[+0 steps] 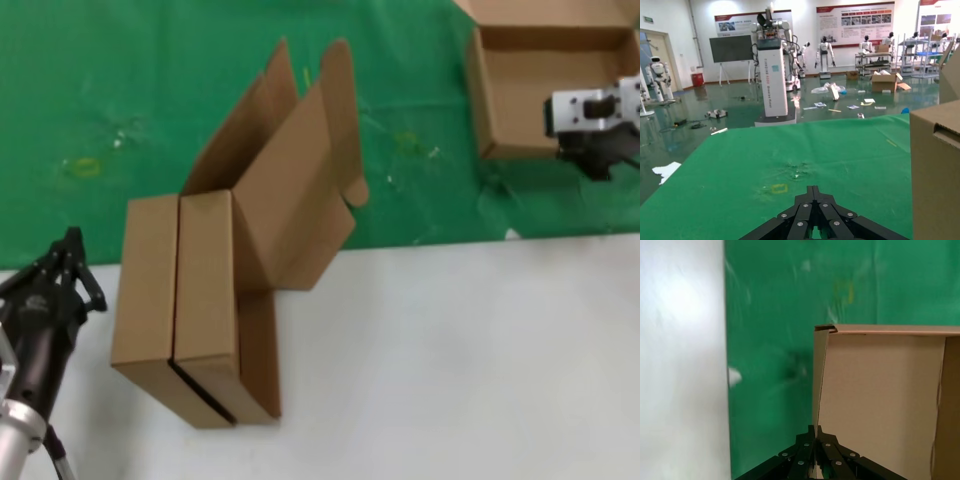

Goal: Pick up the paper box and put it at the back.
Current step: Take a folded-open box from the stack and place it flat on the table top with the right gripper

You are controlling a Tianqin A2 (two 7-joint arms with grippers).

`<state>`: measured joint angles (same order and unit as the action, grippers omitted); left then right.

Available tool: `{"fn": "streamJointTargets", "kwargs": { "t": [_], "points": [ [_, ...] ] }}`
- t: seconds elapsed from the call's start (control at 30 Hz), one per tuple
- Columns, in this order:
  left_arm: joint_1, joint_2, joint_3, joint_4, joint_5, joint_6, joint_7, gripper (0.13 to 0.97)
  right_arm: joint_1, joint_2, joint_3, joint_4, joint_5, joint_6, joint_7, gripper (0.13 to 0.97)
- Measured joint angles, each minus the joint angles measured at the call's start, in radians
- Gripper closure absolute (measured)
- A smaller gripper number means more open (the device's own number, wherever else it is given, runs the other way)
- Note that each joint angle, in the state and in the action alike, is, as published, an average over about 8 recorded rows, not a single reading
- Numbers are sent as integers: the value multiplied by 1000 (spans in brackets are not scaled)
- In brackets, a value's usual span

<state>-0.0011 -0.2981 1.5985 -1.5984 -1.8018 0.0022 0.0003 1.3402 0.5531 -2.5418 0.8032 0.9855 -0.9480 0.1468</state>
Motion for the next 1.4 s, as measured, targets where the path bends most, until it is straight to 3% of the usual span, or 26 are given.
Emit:
{"fn": "streamJointTargets", "kwargs": {
  "t": [0.2,0.5,1.4],
  "points": [
    [0,0,0,0,0,0,0,953,61,-113,-15,-186,-125,11,24,946],
    [0,0,0,0,0,0,0,953,85,-189,34,-333,-151,33,-32,946],
    [0,0,0,0,0,0,0,953,26,-178,124,-260,-173,-9,-1,932]
  ]
}}
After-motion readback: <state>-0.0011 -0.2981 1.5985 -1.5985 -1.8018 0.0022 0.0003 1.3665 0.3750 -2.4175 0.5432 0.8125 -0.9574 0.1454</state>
